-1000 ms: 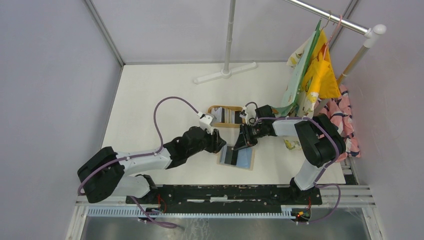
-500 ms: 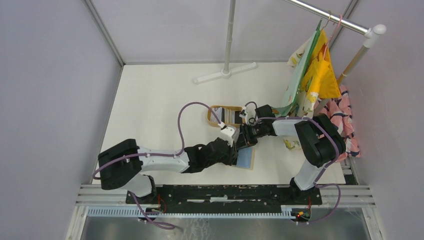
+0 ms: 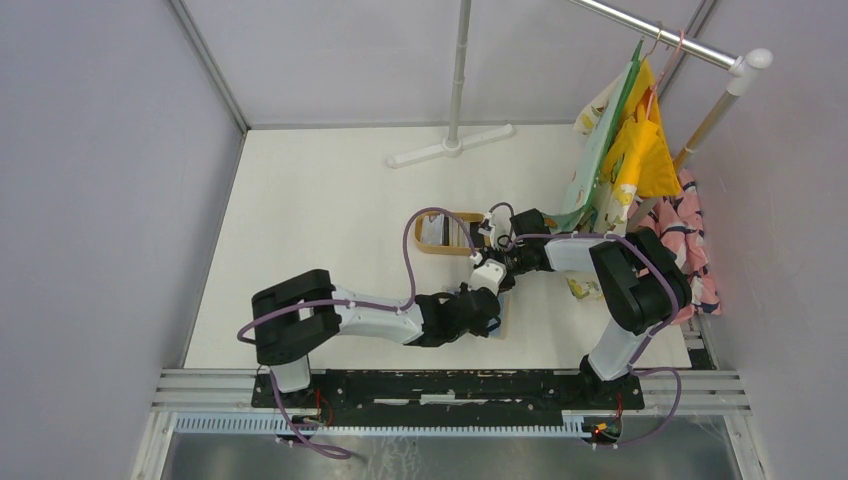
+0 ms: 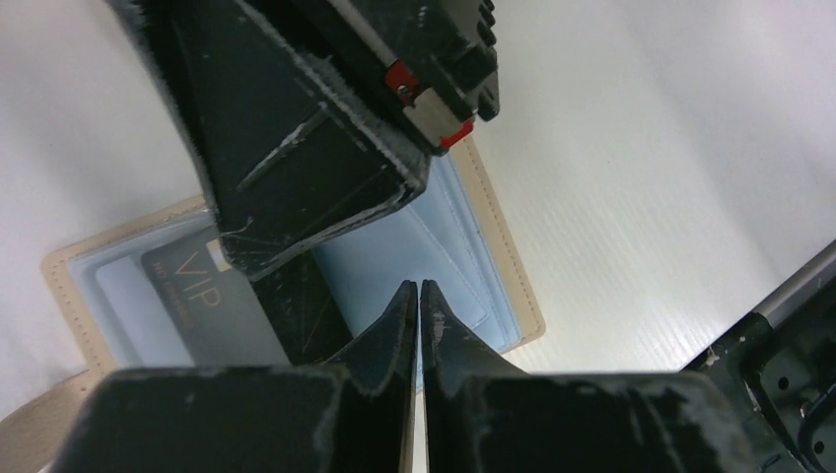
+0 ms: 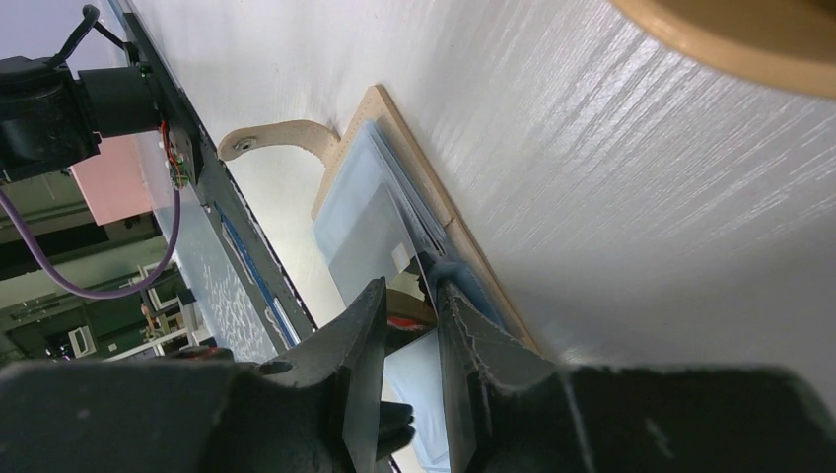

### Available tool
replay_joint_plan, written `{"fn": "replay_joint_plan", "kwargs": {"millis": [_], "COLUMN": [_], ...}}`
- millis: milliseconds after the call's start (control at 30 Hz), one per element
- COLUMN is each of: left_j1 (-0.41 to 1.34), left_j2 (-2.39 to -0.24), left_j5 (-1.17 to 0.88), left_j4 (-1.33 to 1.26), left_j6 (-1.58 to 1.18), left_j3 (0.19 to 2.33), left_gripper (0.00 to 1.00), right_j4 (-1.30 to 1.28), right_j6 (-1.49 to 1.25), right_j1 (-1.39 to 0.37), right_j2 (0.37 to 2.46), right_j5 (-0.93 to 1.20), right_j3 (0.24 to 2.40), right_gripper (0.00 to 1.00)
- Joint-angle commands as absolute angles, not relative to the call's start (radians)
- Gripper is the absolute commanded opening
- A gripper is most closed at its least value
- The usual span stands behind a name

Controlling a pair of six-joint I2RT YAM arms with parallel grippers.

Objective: Put the credit cards into the card holder
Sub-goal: Insert the credit card into the card holder.

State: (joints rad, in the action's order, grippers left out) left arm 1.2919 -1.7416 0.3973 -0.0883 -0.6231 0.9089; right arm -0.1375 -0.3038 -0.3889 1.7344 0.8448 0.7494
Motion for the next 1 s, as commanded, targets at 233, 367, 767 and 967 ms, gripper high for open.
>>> {"fn": "replay_joint_plan", "kwargs": {"millis": [233, 367, 767, 967], "left_j1": [1.315, 1.316, 1.316, 1.316], "left_j2": [-1.820, -1.844, -1.827, -1.677], "left_j5": [0.562, 0.685, 0.756, 0.645], "left_j4": [0.068, 0.198, 0.234, 0.023], "left_j6": [-0.717, -0.778, -0.800, -0.666], "left_j3": [1.028, 1.054, 1.042, 0.928], "left_gripper": [0.11, 0.25, 0.56, 0.57], "right_j4": [-0.132, -0.133, -0.159, -0.223], "right_j6": [-0.269, -0.268, -0.226, -0.141], "right_j1": [-0.385, -0.385, -0.375, -0.363], "right_j2": [1.740, 1.741, 1.733, 1.701], "right_j5": [0.788, 0.788, 0.803, 0.807], "right_j3": [0.773, 0.773, 0.799, 0.840], "right_gripper": [0.32, 0.34, 0.48, 0.51]}}
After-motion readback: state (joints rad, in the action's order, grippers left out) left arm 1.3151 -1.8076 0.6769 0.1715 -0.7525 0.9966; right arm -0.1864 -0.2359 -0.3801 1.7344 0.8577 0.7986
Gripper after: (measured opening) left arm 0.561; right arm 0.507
